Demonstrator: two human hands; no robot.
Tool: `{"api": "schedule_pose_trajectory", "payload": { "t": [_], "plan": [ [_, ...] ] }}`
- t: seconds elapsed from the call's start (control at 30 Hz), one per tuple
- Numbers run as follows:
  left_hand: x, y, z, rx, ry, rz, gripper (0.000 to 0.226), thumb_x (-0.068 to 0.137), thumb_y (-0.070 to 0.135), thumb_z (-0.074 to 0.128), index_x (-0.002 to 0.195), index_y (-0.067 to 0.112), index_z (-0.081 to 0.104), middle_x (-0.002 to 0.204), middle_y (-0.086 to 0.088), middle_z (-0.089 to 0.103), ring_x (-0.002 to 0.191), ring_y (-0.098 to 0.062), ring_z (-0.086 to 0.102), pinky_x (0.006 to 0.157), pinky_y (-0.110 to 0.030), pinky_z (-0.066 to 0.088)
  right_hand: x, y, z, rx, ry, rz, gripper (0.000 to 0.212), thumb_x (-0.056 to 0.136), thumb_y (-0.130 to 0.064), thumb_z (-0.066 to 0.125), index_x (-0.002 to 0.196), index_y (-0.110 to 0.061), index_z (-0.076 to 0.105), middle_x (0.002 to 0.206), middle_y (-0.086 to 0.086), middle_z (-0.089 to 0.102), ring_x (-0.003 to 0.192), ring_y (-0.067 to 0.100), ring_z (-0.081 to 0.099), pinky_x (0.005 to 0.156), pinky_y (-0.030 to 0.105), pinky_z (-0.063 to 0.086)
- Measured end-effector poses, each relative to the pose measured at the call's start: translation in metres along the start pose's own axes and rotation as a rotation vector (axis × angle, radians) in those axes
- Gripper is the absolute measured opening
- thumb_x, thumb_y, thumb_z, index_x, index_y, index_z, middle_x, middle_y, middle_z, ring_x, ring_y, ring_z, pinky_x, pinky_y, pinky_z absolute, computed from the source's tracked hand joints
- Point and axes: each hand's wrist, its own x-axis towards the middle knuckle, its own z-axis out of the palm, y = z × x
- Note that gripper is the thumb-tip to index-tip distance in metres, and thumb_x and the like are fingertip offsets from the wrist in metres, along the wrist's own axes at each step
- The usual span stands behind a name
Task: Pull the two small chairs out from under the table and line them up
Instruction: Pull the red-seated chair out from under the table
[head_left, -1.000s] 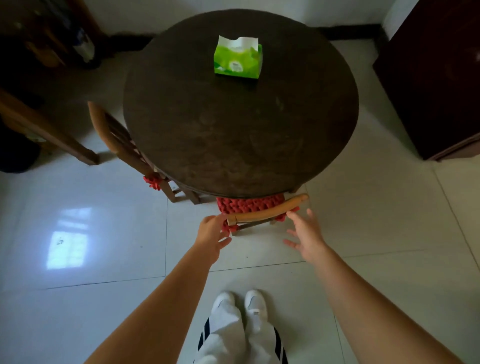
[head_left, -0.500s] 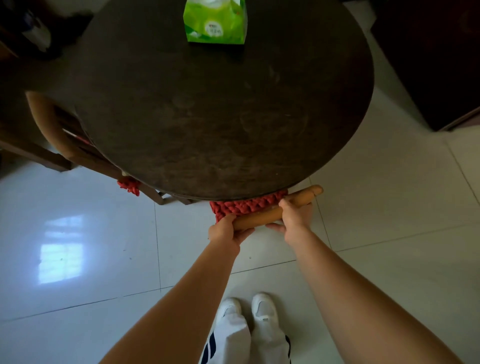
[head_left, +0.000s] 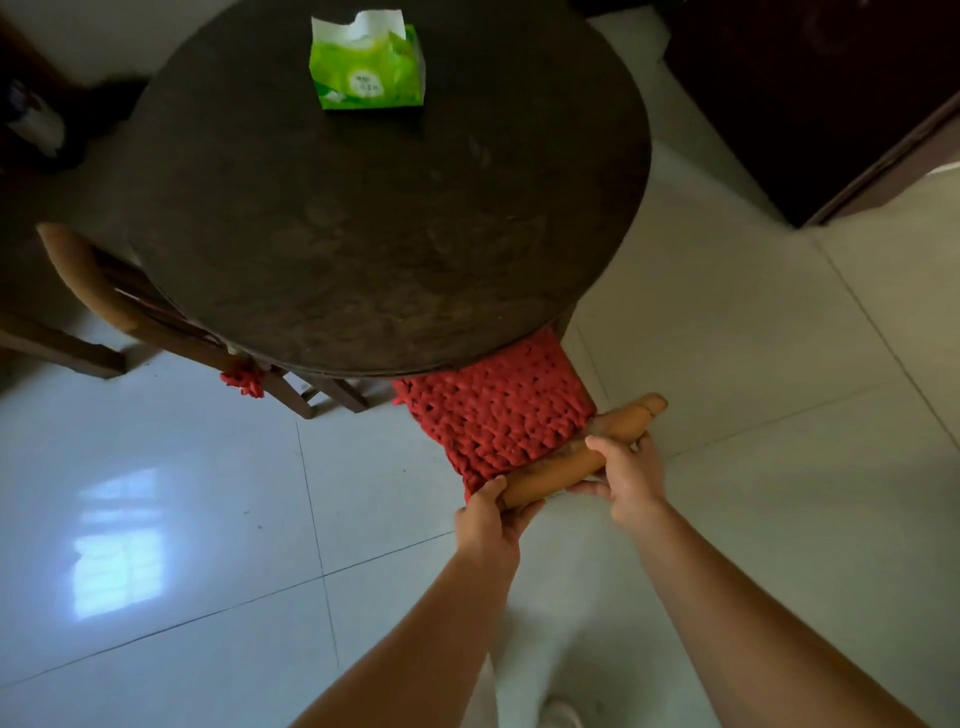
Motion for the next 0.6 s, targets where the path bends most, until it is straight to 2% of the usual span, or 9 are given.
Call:
{"api": "schedule_pose_trajectory", "payload": {
  "t": [0.17,0.27,0.4,0.53,0.6],
  "plan": [
    [-0.031,-0.075,-0.008,-0.011,-0.030,-0.031,0.028,0.088,-0.004,0.047,0.115,-0.002,0.051,0.098,-0.018,0.060,0.077,-0.028,0.059,0.046,-0.035,0.058,-0.023,0.010,-0.082,0.035,0.043,-0.032,0.044,0.078,0.003,0.063,0.118,-0.013,0.056,0.103,0.017,0.066,0.079,0.030,0.067,0.042,0.038,0.056],
    [-0.049,-0.120,-0.012,0.002,-0.026,-0.027,0.033,0.087,-0.005,0.048,0.120,-0.002,0.050,0.088,-0.014,0.059,0.076,-0.027,0.058,0.043,-0.033,0.058,-0.039,0.021,-0.131,0.063,0.060,-0.033,0.044,0.079,0.005,0.062,0.121,-0.009,0.055,0.104,0.021,0.064,0.076,0.030,0.066,0.043,0.041,0.057],
    [-0.066,-0.176,-0.015,0.043,-0.032,-0.039,0.040,0.088,-0.005,0.048,0.128,-0.005,0.045,0.087,-0.013,0.058,0.075,-0.027,0.057,0.042,-0.032,0.056,-0.049,0.037,-0.192,0.080,0.066,-0.030,0.045,0.081,0.005,0.060,0.124,-0.008,0.053,0.110,0.023,0.063,0.083,0.034,0.065,0.050,0.044,0.058],
    [-0.070,-0.217,-0.023,0.069,-0.030,-0.035,0.044,0.087,-0.004,0.050,0.131,-0.003,0.044,0.101,-0.017,0.058,0.079,-0.028,0.059,0.044,-0.033,0.058,-0.049,0.055,-0.235,0.095,0.049,-0.047,0.044,0.084,0.003,0.059,0.126,-0.008,0.051,0.113,0.023,0.063,0.083,0.032,0.066,0.054,0.043,0.058],
    [-0.071,-0.229,-0.027,0.088,-0.040,-0.027,0.043,0.087,-0.004,0.050,0.130,-0.003,0.044,0.096,-0.015,0.059,0.079,-0.028,0.060,0.044,-0.033,0.058,-0.048,0.064,-0.250,0.107,0.028,-0.046,0.044,0.085,0.002,0.059,0.127,-0.009,0.051,0.114,0.022,0.063,0.085,0.030,0.066,0.057,0.044,0.058]
  ]
}}
